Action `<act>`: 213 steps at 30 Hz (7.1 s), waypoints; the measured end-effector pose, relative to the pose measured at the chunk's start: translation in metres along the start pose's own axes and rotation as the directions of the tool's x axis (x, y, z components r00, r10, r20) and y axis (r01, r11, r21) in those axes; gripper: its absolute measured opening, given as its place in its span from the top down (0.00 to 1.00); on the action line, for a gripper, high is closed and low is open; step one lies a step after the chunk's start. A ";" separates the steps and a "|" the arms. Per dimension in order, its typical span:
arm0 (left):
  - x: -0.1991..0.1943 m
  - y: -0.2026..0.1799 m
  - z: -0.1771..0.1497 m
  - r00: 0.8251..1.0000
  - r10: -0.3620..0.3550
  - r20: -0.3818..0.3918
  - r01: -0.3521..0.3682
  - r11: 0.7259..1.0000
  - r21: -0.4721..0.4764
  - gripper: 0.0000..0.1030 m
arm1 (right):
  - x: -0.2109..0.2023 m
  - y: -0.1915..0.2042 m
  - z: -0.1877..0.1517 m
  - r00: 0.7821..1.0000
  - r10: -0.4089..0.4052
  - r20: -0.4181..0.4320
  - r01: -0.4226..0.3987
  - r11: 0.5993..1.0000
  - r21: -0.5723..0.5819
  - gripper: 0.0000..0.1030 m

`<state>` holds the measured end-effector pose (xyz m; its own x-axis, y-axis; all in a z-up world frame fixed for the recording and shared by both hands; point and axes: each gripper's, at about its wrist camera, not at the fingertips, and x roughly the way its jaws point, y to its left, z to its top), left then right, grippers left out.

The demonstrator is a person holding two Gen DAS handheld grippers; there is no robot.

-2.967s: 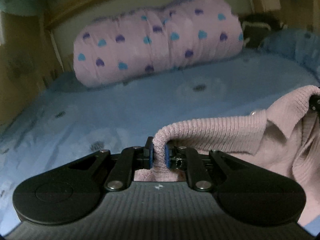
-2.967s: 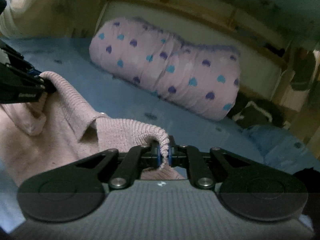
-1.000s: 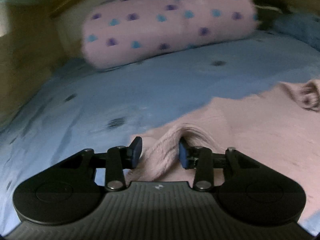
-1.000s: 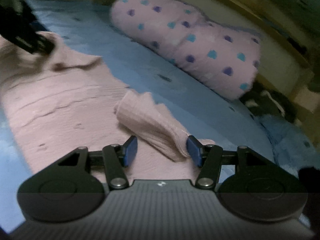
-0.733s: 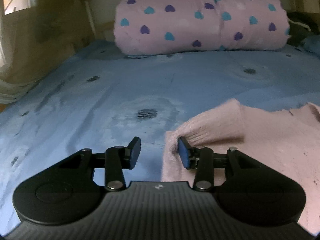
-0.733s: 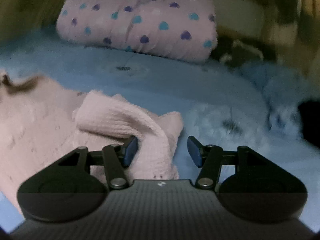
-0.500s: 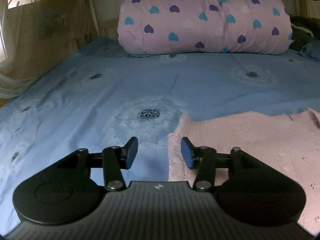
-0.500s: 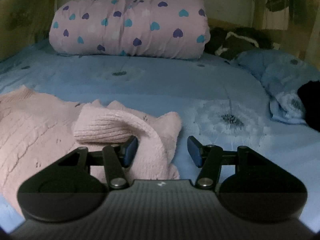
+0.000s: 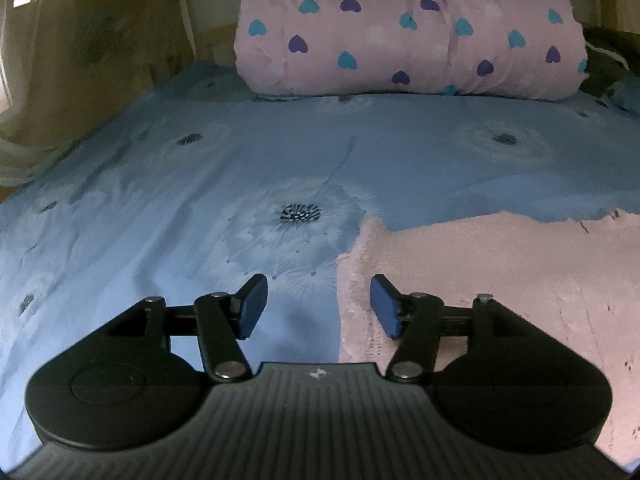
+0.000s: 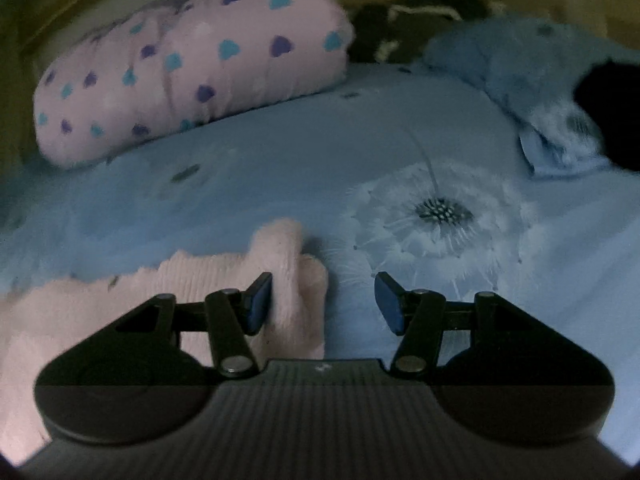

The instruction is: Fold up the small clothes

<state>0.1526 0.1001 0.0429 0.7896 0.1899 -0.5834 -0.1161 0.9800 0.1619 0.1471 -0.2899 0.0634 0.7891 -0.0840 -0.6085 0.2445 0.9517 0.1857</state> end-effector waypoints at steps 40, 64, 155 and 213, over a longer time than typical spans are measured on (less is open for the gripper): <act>-0.032 -0.023 -0.003 0.985 -0.160 -0.061 0.160 0.987 -0.008 0.28 | -0.066 0.051 -0.024 0.998 0.056 0.030 -0.046 0.962 -0.270 0.70; -0.078 -0.018 -0.043 0.979 -0.144 -0.145 0.143 0.990 -0.018 0.15 | -0.138 0.039 -0.103 0.995 0.098 0.003 -0.098 0.993 0.068 0.48; -0.042 0.009 -0.036 0.953 -0.210 -0.219 0.179 0.972 -0.152 0.10 | -0.085 0.049 -0.065 0.976 0.102 0.190 -0.159 0.936 0.313 0.68; -0.080 0.089 -0.015 0.980 -0.199 0.000 0.186 0.916 -0.355 0.10 | -0.116 0.272 -0.114 0.808 0.587 -0.060 -0.526 0.671 -0.522 0.52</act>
<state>0.0696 0.1725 0.0918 0.7968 -0.0091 -0.6042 -0.1734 0.9544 -0.2430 0.0581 0.0120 0.0966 0.7468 0.5083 -0.4288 -0.5454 0.8371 0.0423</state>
